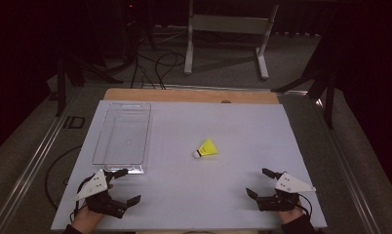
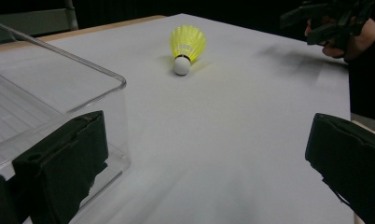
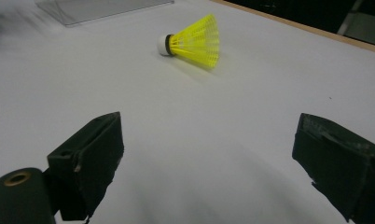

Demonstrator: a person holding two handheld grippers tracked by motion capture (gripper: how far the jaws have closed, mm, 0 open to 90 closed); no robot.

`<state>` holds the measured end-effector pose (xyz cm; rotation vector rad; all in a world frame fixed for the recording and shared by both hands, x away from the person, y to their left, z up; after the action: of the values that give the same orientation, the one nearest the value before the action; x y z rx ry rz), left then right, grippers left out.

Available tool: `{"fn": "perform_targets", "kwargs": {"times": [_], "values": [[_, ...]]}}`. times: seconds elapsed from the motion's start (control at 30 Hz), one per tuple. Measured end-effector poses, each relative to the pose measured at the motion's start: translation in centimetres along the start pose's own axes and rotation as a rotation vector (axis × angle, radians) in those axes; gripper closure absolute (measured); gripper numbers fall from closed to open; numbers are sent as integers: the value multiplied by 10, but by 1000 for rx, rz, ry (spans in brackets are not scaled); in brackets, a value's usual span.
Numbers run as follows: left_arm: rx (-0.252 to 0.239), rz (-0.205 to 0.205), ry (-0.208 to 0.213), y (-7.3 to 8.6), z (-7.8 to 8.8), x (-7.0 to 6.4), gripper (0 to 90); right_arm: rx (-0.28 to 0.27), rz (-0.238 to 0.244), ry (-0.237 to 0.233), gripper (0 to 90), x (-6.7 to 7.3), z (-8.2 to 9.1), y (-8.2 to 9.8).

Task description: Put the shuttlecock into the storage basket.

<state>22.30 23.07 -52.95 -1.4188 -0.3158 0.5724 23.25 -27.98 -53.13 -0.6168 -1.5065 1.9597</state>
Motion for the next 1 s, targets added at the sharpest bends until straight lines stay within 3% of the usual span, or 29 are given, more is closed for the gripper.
{"fn": "perform_targets", "kwargs": {"times": [1.0], "values": [[26,-10,20,-3,-2,-3,0,0,14,-5,92,1,-1,0]]}}
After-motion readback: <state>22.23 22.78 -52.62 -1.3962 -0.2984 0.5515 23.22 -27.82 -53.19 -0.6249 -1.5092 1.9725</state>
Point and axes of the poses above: each handheld gripper's, and its own axes: z roughly backward along the jaws, y roughly out of its underside, x roughly to its left, the point moved 2 cm from there along -z, roughly forward along the jaws, and after that the axes turned 12 degrees about -x, right-handed, at the moved point
